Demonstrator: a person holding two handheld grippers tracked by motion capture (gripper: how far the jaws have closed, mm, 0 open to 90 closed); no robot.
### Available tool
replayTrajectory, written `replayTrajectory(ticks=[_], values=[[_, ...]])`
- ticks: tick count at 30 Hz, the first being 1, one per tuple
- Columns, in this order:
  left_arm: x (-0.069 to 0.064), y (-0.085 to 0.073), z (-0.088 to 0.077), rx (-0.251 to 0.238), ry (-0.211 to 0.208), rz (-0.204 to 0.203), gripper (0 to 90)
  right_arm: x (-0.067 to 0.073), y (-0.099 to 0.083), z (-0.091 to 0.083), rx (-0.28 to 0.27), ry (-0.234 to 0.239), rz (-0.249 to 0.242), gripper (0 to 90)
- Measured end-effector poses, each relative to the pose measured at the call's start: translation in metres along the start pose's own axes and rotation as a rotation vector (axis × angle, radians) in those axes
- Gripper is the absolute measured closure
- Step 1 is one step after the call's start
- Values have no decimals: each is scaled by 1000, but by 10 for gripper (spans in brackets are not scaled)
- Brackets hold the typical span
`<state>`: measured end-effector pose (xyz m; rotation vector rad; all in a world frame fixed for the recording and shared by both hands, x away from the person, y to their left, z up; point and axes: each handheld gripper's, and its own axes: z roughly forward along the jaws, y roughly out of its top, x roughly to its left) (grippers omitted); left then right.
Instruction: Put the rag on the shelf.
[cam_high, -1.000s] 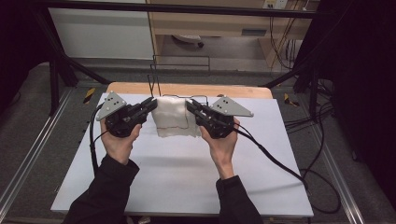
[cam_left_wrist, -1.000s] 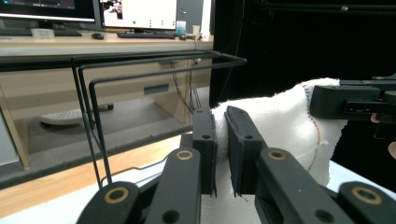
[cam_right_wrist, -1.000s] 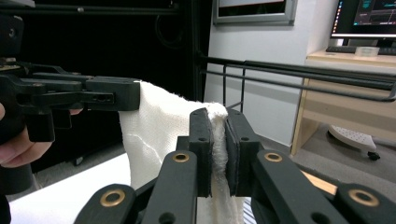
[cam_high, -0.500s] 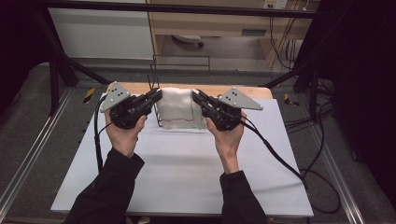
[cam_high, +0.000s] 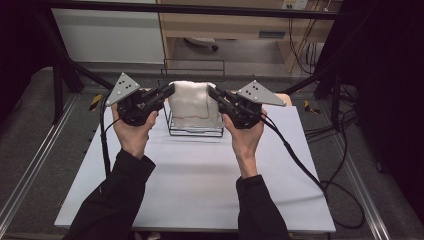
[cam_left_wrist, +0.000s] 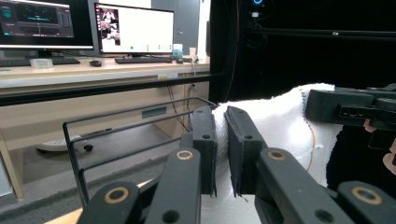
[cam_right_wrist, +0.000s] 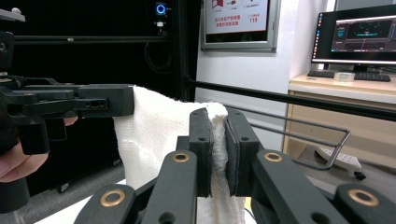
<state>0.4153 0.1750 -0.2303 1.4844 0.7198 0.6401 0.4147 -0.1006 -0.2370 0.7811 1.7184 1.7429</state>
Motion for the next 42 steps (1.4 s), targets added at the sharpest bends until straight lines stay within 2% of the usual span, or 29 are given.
replayTrajectory(ticks=[5,6,7,13,24,42], values=[[3,7,3,-5,5,-3,822,-2,8,4,-10,-7,-2,829],[4,9,3,-4,12,10,822,-3,10,6,-11,-7,4,829],[5,11,4,-7,8,0,822,-3,10,6,-11,-7,4,829],[9,22,10,-5,30,18,822,-7,18,14,-18,-14,7,829],[21,42,21,-15,39,-6,823,-13,38,29,-24,-28,-2,829],[35,64,41,-18,62,-3,823,-30,61,53,-29,-46,-6,829]])
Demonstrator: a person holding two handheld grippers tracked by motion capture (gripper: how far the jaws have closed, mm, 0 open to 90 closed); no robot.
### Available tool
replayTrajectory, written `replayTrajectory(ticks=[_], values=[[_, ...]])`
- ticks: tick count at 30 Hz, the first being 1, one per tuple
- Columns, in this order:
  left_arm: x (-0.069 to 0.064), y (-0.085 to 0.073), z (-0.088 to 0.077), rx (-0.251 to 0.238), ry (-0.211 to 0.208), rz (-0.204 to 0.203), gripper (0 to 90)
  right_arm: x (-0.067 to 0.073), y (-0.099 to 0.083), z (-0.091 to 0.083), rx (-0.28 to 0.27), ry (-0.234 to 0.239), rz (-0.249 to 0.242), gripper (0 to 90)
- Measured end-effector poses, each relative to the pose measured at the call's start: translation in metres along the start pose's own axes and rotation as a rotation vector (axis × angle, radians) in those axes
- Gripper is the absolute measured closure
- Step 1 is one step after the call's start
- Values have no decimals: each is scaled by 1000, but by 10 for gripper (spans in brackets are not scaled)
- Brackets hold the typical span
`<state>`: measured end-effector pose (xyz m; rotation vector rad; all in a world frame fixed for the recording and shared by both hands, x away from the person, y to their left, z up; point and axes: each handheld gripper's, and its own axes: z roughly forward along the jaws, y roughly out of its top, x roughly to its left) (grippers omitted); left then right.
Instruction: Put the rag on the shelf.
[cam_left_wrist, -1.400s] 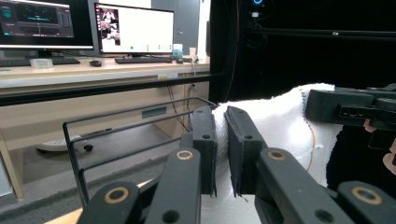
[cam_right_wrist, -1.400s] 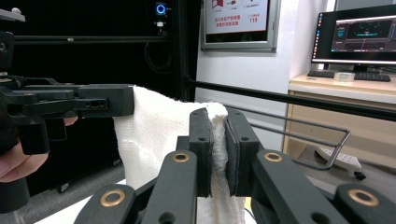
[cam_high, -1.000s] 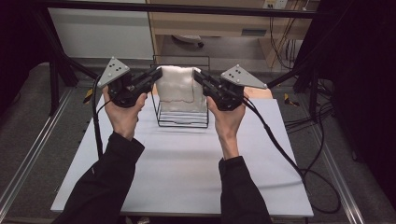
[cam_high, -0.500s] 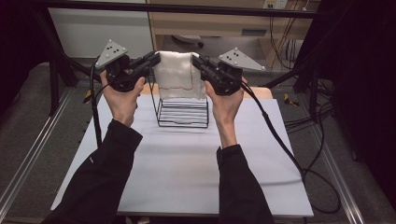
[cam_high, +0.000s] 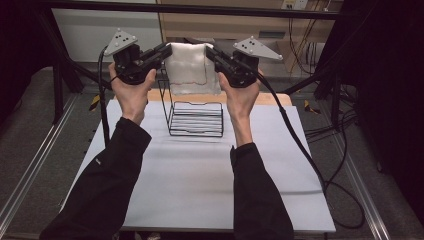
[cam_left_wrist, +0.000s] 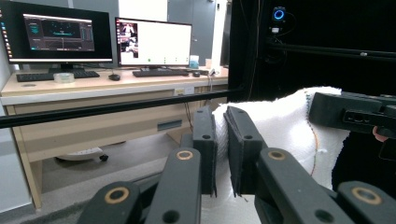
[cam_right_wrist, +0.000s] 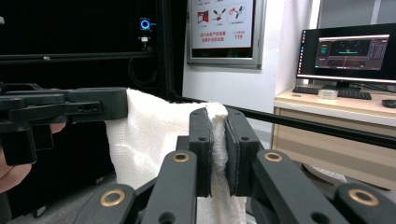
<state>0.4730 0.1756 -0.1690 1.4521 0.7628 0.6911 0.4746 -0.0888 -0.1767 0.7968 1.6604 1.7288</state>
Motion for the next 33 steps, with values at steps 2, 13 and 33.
replayTrajectory(ticks=[2,13,33], values=[[1,2,2,1,4,1,823,-2,3,3,2,-4,-1,828],[8,12,11,-5,18,4,823,-6,15,13,-1,-11,-7,828],[22,22,36,14,51,9,823,-24,17,38,2,-18,15,828]])
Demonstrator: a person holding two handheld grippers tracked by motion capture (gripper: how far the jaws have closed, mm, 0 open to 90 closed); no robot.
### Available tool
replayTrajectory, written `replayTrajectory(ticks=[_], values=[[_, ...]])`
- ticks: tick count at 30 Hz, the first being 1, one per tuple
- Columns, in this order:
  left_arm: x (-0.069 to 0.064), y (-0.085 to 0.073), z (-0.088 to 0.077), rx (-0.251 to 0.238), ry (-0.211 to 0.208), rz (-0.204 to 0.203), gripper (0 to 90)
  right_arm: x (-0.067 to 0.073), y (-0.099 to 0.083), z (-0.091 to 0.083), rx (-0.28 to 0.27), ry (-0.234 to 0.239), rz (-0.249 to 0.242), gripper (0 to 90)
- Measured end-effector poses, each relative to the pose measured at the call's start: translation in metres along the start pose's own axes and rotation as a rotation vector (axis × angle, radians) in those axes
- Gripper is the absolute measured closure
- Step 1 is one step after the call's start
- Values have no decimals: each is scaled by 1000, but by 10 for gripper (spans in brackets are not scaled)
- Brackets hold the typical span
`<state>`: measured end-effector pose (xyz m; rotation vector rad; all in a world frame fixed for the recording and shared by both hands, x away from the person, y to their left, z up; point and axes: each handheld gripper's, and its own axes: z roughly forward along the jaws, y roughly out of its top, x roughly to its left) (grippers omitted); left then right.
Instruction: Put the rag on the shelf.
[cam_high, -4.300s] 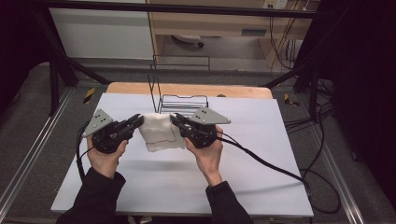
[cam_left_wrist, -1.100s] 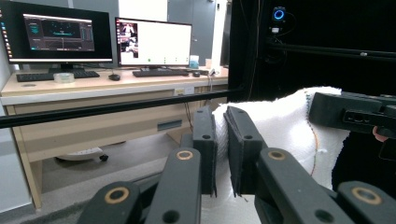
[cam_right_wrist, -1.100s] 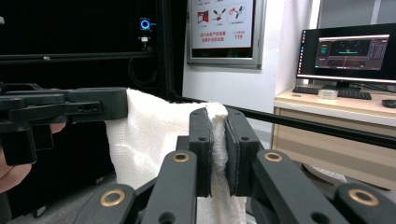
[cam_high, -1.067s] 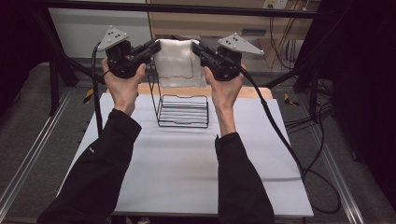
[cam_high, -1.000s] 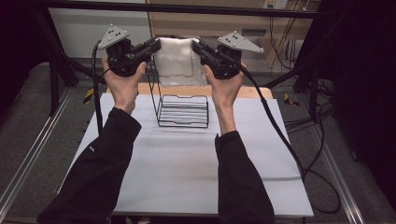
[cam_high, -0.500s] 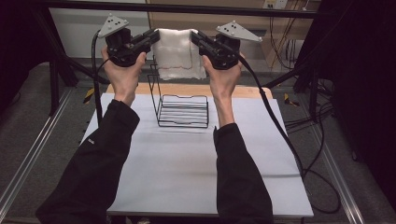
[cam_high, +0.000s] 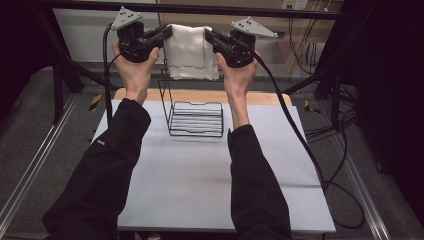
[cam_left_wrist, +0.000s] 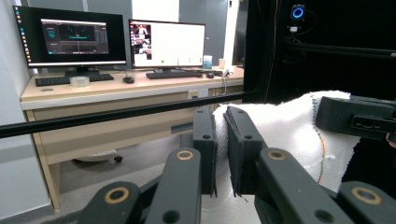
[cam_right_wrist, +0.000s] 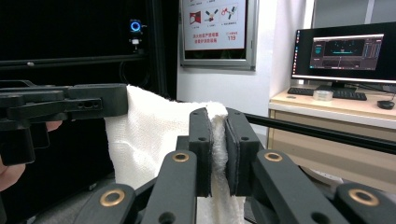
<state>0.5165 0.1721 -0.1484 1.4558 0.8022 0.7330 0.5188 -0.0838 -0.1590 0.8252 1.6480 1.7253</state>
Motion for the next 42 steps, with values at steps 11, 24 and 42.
replayTrajectory(ticks=[11,24,42], values=[[11,-7,7,10,8,-1,824,-3,-3,12,24,2,-5,828],[16,-25,8,52,4,5,824,-1,-19,18,80,-1,-18,827],[14,-54,8,88,-19,8,824,-5,-46,14,122,6,2,827]])
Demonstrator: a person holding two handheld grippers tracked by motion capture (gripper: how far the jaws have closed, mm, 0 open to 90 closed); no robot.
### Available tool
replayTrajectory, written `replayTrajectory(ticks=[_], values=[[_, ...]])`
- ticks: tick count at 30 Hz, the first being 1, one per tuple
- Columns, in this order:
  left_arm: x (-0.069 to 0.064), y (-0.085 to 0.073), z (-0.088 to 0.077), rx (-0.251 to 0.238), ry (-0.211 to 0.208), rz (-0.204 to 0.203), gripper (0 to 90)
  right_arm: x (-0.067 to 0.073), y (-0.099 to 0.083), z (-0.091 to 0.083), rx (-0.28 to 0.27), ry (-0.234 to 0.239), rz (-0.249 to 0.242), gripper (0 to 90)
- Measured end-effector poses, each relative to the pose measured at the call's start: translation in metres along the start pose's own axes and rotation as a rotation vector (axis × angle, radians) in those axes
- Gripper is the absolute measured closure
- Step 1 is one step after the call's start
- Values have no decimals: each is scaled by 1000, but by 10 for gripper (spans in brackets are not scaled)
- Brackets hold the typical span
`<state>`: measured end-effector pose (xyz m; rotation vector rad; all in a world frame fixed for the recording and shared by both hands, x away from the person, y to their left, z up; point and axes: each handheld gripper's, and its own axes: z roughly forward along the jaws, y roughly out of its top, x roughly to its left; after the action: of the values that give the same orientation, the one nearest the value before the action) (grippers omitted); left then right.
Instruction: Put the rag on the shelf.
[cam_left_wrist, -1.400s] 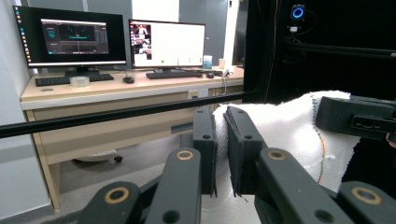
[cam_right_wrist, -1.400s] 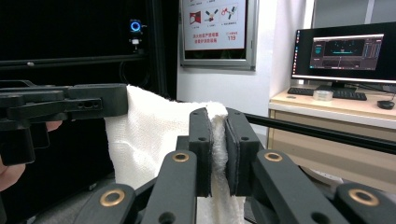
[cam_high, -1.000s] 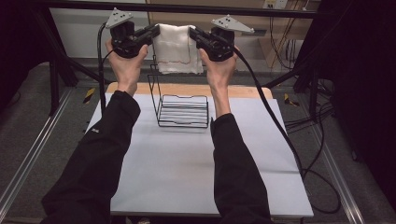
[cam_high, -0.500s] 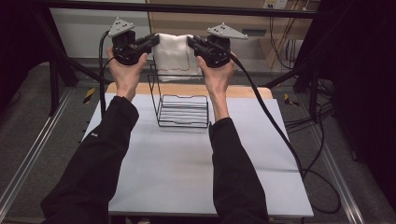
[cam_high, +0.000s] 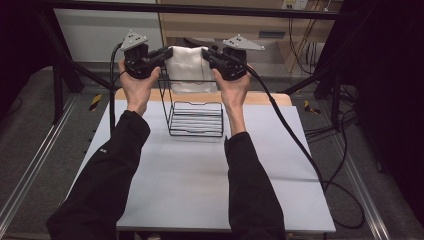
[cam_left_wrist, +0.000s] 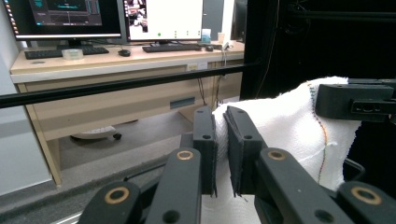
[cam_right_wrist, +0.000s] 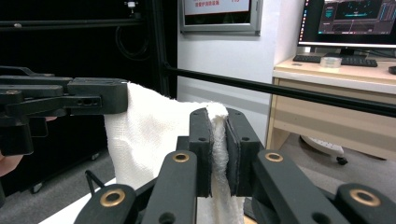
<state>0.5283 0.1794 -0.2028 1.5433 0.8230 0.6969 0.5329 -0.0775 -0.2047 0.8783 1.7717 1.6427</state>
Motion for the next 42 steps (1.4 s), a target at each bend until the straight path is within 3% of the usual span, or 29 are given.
replayTrajectory(ticks=[10,29,42], values=[[-7,-11,-5,10,-17,16,824,1,-14,-8,1,4,17,826],[-11,-21,-18,-10,-38,27,825,8,-21,-16,-9,15,-2,825],[-17,-25,-26,-22,-65,44,824,11,-28,-26,-36,27,-49,822]])
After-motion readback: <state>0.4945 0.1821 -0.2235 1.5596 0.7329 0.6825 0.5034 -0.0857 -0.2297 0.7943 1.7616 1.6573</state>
